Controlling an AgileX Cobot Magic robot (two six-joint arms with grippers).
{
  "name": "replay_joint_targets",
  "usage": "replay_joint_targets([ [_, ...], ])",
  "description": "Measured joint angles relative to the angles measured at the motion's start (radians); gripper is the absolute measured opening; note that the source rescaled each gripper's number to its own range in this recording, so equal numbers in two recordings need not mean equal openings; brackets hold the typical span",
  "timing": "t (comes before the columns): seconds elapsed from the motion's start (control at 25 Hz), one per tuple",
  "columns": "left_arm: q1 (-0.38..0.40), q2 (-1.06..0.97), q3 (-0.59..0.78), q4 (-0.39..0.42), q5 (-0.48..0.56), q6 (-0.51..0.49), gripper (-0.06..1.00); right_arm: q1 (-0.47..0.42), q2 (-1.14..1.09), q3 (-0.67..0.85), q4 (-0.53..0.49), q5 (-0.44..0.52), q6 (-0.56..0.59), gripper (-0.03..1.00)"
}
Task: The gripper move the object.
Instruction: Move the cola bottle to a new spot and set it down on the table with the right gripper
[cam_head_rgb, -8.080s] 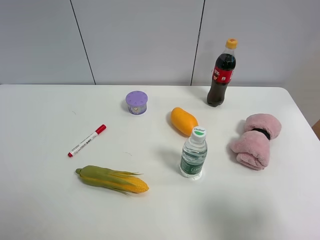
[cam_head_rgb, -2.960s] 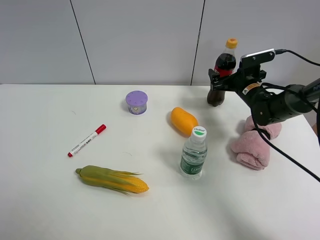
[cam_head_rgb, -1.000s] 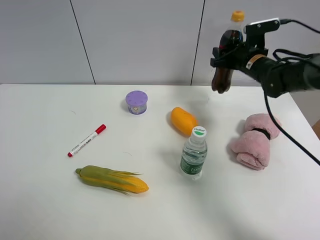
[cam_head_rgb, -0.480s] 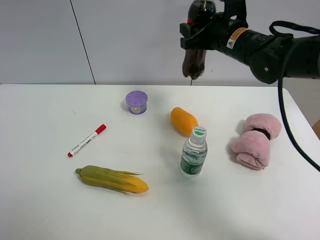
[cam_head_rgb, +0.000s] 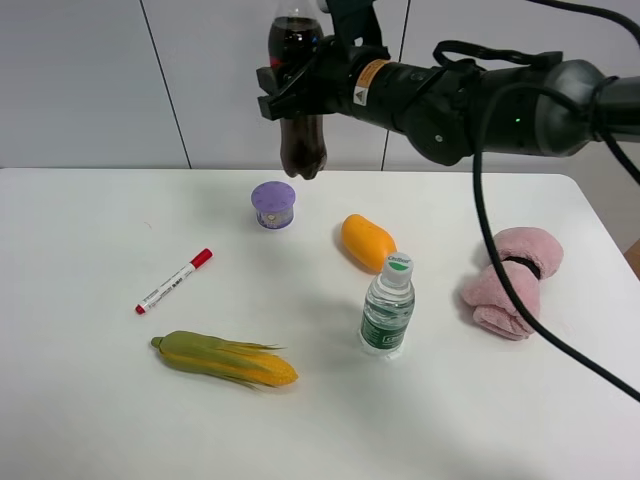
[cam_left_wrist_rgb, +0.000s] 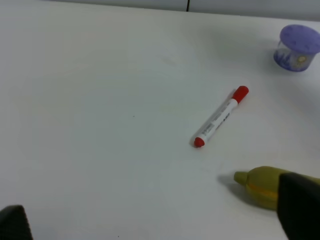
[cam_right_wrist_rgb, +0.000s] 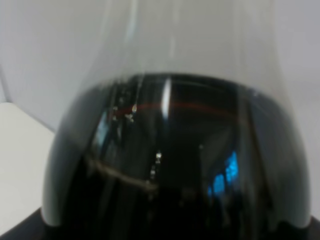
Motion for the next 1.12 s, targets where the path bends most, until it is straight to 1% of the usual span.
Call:
replay_joint_targets([
  [0.12,0.0,0.0,0.0,0.0,0.0,0.0,1.0,0.047,0.038,-0.007,0.0,-0.006,0.002,0.0],
  [0.28,0.0,0.0,0.0,0.0,0.0,0.0,1.0,0.088,0.097,-0.007,-0.001,-0.054,0.002,0.0],
  [0.44,0.0,0.0,0.0,0.0,0.0,0.0,1.0,0.111,0.133,-0.007,-0.001,-0.061,0.002,0.0],
  [0.6,0.0,0.0,0.0,0.0,0.0,0.0,1.0,0.129,0.163,-0.007,-0.005,-0.104,0.002,0.0],
  [0.84,0.0,0.0,0.0,0.0,0.0,0.0,1.0,0.174,0.201,-0.008,-0.027,-0.119,-0.036,0.0],
  [1.0,0.0,0.0,0.0,0.0,0.0,0.0,1.0,0.181,0.235,-0.008,-0.027,-0.172,-0.041,0.0],
  [1.12,0.0,0.0,0.0,0.0,0.0,0.0,1.0,0.181,0.269,-0.008,-0.02,-0.19,-0.042,0.0],
])
